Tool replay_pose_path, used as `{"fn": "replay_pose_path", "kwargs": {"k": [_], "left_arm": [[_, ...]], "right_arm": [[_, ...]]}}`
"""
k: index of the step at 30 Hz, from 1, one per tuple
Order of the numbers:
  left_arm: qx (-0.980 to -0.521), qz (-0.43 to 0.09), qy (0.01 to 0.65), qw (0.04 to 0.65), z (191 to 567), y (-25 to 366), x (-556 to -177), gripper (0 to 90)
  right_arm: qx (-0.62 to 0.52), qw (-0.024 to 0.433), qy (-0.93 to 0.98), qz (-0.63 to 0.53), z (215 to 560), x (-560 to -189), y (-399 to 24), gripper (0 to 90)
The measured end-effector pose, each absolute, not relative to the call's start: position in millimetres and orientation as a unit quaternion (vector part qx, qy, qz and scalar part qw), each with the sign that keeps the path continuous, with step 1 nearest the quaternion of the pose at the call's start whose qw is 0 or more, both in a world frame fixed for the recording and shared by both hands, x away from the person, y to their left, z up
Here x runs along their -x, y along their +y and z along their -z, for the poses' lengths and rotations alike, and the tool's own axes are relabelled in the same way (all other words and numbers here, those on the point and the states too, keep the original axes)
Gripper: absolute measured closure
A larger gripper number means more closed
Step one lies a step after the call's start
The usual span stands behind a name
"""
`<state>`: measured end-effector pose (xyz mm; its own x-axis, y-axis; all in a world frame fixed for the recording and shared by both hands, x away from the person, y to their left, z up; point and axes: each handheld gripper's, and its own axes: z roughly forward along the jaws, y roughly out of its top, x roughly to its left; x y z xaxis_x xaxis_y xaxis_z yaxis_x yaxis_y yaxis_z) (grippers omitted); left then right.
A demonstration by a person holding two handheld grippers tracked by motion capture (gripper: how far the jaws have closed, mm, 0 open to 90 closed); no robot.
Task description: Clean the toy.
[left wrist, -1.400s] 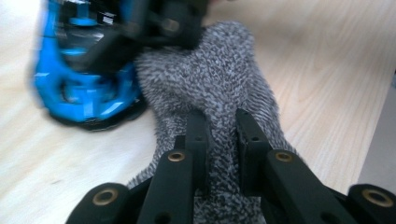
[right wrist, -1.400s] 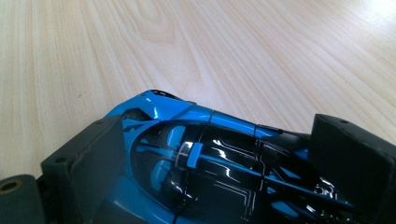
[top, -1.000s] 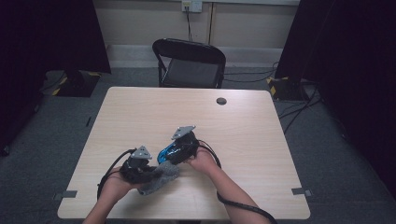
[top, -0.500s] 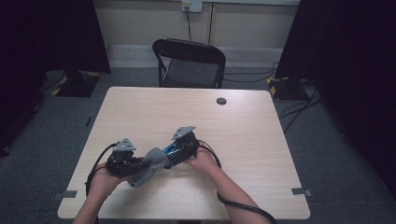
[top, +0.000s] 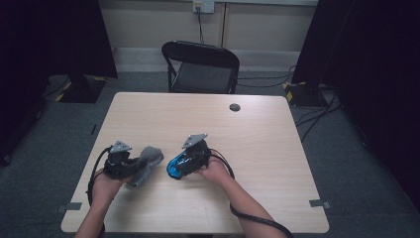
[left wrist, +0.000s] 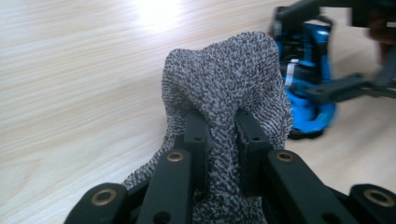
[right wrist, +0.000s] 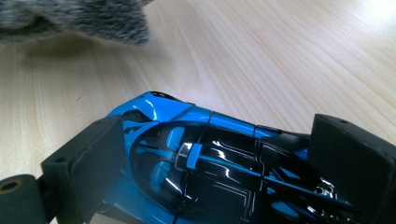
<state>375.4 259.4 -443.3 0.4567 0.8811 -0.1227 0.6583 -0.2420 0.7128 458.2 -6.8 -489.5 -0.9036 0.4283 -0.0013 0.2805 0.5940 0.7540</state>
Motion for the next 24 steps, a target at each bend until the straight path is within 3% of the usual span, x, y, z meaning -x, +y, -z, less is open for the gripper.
{"fn": "replay_pose_path", "kwargs": {"k": [9, 24], "left_arm": [[-0.796, -0.166, 0.503, 0.294, 464, 241, -384, 77.8], [-0.832, -0.087, 0.458, 0.301, 463, 206, -364, 78.1]], "right_arm": [[-0.198, 0.092, 0.889, -0.403, 489, -458, -7, 4.0], [-0.198, 0.092, 0.89, -0.4, 489, -459, -6, 4.0]]}}
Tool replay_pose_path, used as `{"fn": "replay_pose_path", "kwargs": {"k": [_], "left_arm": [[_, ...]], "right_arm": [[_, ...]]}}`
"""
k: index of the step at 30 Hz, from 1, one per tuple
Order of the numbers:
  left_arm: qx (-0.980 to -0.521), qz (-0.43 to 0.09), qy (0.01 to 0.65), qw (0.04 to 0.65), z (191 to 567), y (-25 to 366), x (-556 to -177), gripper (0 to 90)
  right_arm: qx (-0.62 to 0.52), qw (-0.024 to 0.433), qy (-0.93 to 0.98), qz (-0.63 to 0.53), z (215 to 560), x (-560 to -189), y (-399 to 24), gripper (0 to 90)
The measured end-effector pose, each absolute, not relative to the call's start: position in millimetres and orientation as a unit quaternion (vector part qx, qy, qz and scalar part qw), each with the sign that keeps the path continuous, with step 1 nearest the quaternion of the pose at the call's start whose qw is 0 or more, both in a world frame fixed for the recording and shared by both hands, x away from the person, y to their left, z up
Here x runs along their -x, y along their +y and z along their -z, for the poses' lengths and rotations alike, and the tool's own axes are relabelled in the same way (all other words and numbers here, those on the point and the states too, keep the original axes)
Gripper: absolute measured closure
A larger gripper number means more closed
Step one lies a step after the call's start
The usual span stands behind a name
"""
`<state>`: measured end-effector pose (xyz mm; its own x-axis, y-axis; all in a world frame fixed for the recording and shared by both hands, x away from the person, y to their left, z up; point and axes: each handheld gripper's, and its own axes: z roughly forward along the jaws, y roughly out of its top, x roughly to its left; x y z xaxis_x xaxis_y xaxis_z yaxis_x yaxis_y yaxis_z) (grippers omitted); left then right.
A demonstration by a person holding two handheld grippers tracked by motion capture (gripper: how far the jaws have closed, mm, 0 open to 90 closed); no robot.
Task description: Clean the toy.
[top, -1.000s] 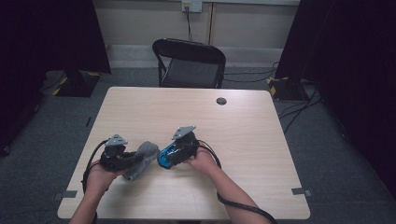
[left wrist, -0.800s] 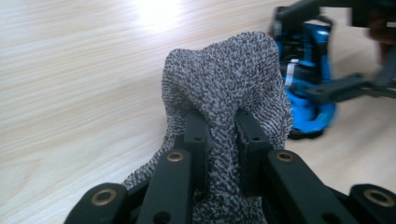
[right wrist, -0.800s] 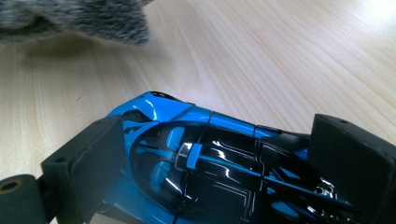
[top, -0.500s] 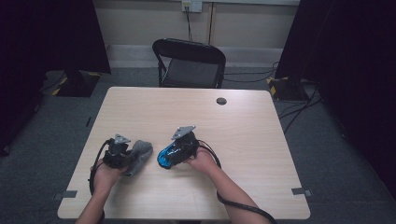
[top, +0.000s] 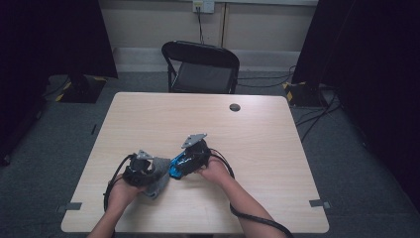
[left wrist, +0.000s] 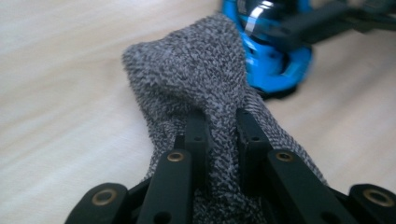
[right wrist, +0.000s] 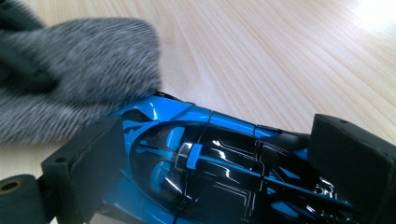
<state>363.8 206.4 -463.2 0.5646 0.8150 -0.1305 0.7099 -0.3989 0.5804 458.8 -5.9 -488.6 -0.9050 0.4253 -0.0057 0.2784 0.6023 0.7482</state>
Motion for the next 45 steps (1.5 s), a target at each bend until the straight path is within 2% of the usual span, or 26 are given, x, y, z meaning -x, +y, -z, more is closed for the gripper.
{"fn": "replay_pose_path", "kwargs": {"k": [15, 24, 31, 36, 45], "left_arm": [[-0.849, -0.028, 0.421, 0.316, 462, 178, -346, 78.4], [-0.868, -0.024, 0.378, 0.321, 454, 168, -341, 78.1], [-0.85, -0.036, 0.406, 0.335, 441, 198, -347, 77.4], [-0.826, -0.068, 0.437, 0.35, 433, 223, -354, 77.0], [-0.813, -0.091, 0.468, 0.335, 448, 238, -365, 75.6]], "right_arm": [[-0.197, 0.092, 0.89, -0.401, 489, -459, -6, 4.0], [-0.198, 0.092, 0.888, -0.404, 489, -458, -7, 4.0], [-0.195, 0.094, 0.886, -0.411, 491, -458, -8, 3.9], [-0.191, 0.096, 0.884, -0.417, 492, -458, -10, 3.8], [-0.184, 0.093, 0.89, -0.407, 489, -459, -10, 4.6]]}}
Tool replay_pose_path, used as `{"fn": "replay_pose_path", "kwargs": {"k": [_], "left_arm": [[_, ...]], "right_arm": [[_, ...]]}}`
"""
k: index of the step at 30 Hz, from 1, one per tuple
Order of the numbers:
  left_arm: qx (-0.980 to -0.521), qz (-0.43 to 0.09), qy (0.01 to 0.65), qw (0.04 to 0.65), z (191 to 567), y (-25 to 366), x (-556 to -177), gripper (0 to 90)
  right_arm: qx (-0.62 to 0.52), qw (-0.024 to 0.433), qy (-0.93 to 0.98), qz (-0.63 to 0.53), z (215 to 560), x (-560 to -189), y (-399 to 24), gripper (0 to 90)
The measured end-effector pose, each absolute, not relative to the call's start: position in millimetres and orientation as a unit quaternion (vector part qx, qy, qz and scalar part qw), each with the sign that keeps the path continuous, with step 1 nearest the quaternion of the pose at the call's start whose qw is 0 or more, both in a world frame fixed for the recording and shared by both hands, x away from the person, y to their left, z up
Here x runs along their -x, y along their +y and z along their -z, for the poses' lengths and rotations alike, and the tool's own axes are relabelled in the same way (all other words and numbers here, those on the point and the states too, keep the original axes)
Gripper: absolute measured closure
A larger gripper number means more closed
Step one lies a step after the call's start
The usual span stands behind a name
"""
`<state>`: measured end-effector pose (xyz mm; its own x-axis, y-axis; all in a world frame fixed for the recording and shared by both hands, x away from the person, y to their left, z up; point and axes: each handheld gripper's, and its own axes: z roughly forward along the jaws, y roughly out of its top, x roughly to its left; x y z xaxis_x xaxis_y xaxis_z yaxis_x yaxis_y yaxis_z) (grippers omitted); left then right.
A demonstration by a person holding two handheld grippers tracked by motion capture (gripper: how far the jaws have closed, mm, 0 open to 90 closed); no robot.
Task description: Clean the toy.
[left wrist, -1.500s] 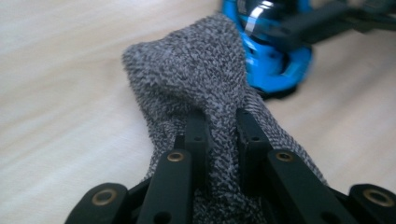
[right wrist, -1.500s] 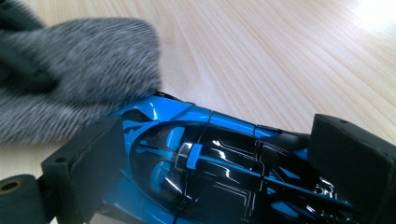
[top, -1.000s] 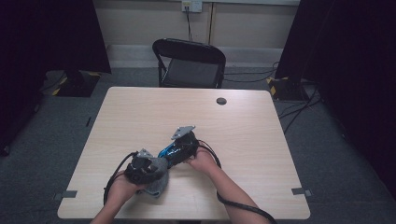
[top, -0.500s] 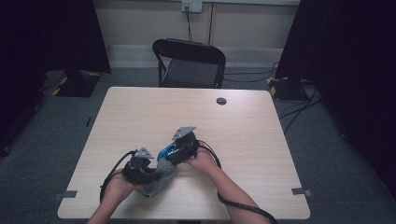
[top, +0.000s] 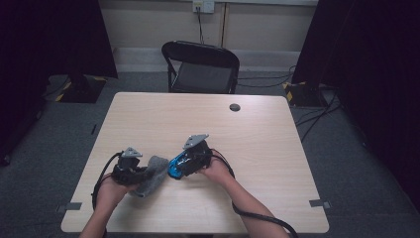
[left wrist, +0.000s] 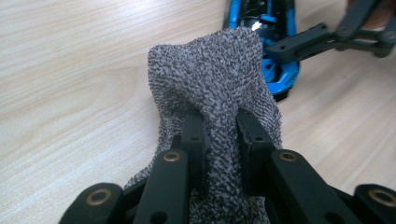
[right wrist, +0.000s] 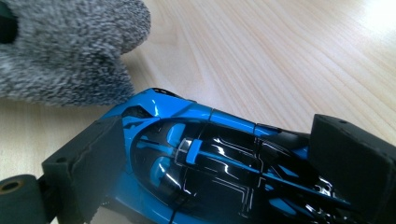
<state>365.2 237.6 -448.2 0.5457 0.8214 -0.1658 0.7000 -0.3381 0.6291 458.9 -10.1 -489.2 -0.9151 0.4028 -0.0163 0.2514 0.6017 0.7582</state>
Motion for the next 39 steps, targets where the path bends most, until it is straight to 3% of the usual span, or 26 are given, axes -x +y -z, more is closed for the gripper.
{"fn": "replay_pose_path", "kwargs": {"k": [8, 18, 23, 27, 37, 39], "left_arm": [[-0.808, -0.101, 0.472, 0.337, 449, 242, -367, 73.8], [-0.801, -0.115, 0.479, 0.34, 451, 246, -372, 69.6], [-0.792, -0.134, 0.492, 0.335, 458, 249, -377, 62.2], [-0.793, -0.154, 0.49, 0.328, 458, 249, -377, 47.7], [-0.806, -0.138, 0.503, 0.278, 465, 251, -356, 44.7], [-0.811, -0.128, 0.502, 0.271, 471, 249, -359, 54.7]], "right_arm": [[-0.182, 0.094, 0.894, -0.398, 481, -459, -18, 14.6], [-0.17, 0.1, 0.893, -0.405, 485, -459, -26, 12.0], [-0.17, 0.101, 0.891, -0.41, 486, -460, -28, 12.0], [-0.17, 0.098, 0.893, -0.406, 485, -460, -27, 12.1], [-0.17, 0.1, 0.89, -0.41, 486, -459, -27, 12.2], [-0.169, 0.1, 0.89, -0.412, 487, -459, -28, 12.2]]}}
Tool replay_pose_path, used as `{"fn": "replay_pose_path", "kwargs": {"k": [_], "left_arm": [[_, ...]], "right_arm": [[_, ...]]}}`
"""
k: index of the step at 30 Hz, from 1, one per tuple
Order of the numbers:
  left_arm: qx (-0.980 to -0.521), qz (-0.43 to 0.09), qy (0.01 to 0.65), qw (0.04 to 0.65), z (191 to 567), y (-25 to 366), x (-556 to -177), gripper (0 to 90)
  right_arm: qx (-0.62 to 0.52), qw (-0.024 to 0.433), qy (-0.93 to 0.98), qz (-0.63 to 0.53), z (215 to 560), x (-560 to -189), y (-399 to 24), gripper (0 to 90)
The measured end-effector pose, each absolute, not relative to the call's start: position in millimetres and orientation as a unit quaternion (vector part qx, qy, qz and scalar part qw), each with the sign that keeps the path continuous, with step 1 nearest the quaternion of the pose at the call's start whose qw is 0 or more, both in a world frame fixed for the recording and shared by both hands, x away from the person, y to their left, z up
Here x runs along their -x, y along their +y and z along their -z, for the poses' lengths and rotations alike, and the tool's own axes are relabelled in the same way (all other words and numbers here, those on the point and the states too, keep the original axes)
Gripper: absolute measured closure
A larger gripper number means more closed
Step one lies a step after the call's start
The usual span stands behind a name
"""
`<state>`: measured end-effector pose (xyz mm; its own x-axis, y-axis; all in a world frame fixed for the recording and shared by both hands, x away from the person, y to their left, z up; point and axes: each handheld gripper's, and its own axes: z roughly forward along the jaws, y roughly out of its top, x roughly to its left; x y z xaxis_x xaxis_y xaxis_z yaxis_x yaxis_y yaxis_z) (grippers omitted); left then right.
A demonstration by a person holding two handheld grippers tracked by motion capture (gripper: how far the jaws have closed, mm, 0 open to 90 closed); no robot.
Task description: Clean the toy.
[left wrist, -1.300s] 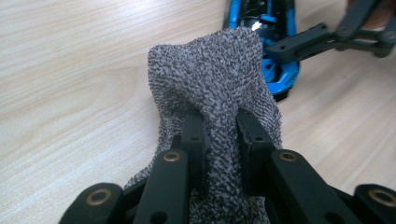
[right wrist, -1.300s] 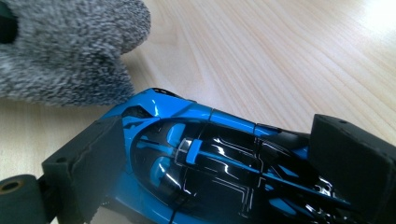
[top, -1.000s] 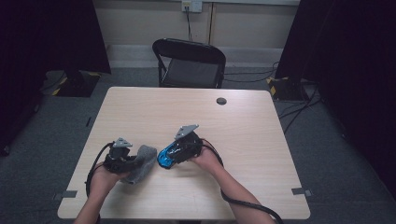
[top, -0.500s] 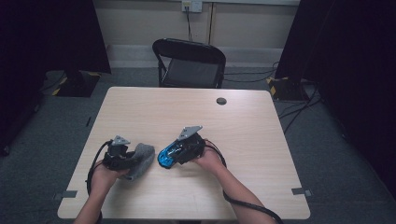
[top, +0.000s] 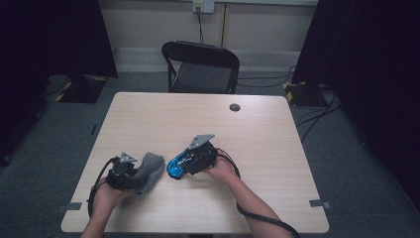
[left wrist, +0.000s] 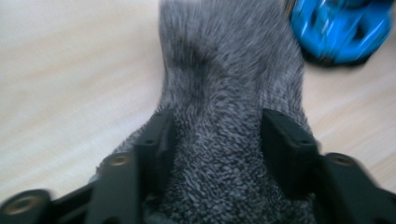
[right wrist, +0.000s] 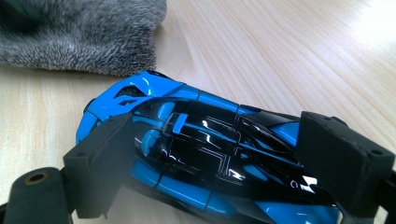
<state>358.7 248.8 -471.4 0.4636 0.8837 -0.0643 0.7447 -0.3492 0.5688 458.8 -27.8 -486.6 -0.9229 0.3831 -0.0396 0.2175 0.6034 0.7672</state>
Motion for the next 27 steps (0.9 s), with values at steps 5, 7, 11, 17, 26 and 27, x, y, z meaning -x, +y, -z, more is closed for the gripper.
{"fn": "replay_pose_path", "kwargs": {"k": [5, 7, 11, 17, 26, 27], "left_arm": [[-0.811, -0.136, 0.496, 0.28, 466, 248, -371, 77.2], [-0.803, -0.147, 0.494, 0.3, 460, 250, -379, 77.7], [-0.804, -0.151, 0.482, 0.313, 455, 245, -404, 77.7], [-0.833, -0.139, 0.444, 0.299, 466, 220, -448, 77.1], [-0.852, -0.144, 0.409, 0.293, 471, 185, -480, 71.9], [-0.849, -0.147, 0.413, 0.295, 471, 184, -479, 65.1]], "right_arm": [[-0.169, 0.1, 0.889, -0.414, 487, -459, -28, 12.3], [-0.168, 0.099, 0.889, -0.414, 487, -459, -28, 12.3], [-0.167, 0.098, 0.888, -0.417, 487, -459, -29, 12.5], [-0.168, 0.095, 0.888, -0.418, 487, -460, -29, 12.6], [-0.168, 0.094, 0.888, -0.418, 487, -460, -29, 12.7], [-0.167, 0.094, 0.888, -0.418, 487, -460, -29, 12.6]]}}
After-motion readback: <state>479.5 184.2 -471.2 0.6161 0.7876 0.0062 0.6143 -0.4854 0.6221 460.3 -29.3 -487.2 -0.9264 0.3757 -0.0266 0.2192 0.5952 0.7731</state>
